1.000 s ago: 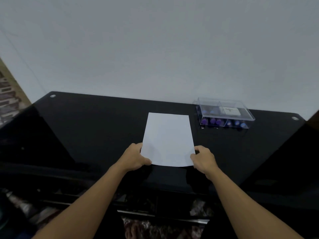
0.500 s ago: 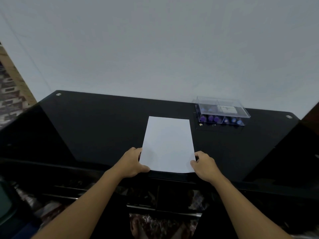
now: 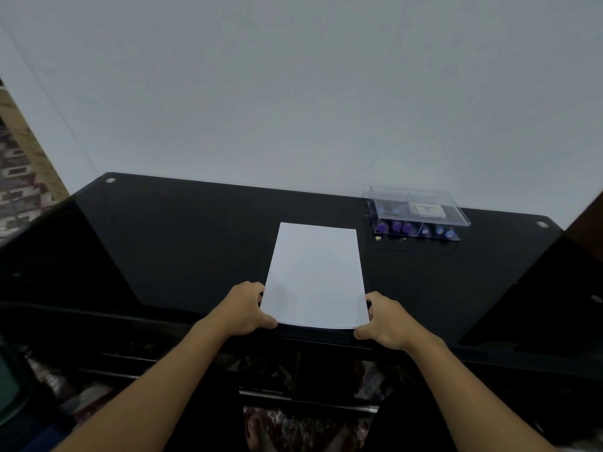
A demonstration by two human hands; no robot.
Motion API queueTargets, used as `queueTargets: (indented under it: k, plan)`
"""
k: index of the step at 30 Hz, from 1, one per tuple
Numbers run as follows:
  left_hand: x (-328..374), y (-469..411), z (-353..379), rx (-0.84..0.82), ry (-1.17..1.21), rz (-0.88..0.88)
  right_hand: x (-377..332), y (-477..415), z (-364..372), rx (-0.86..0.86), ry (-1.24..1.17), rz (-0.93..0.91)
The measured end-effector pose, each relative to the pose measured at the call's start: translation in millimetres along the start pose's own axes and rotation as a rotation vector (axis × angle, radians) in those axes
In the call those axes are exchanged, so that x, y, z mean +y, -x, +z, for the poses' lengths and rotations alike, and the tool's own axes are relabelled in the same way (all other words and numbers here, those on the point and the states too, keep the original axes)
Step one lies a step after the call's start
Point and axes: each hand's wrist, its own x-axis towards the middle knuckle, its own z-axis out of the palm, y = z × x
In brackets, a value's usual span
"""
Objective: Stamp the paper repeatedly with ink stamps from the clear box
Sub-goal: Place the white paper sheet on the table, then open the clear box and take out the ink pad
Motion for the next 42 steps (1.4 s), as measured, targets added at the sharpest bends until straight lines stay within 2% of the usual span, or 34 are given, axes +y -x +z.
queueTargets:
  k: [20, 23, 25, 32, 38, 42]
  plan:
    - [4, 0, -3, -0.038, -0.001, -0.059, -2, 2, -3, 0.002, 0.036, 0.022]
    - [6, -2, -7, -0.051, -0.091, -0.085, -3, 1, -7, -0.034, 0.055, 0.025]
    - [11, -6, -11, 0.005, -0.167, -0.075, -2, -1, -13, -0.036, 0.109, 0.022]
    - [55, -47, -18, 0.170, -0.044, -0.002, 24, -39, -43, 0.128, 0.150, 0.054]
    - [123, -114, 8, 0.124, 0.043, 0.048, 55, -85, -89, 0.343, 0.073, 0.129]
    - [171, -164, 31, 0.116, 0.093, 0.132, 72, -112, -129, 0.577, 0.043, 0.111]
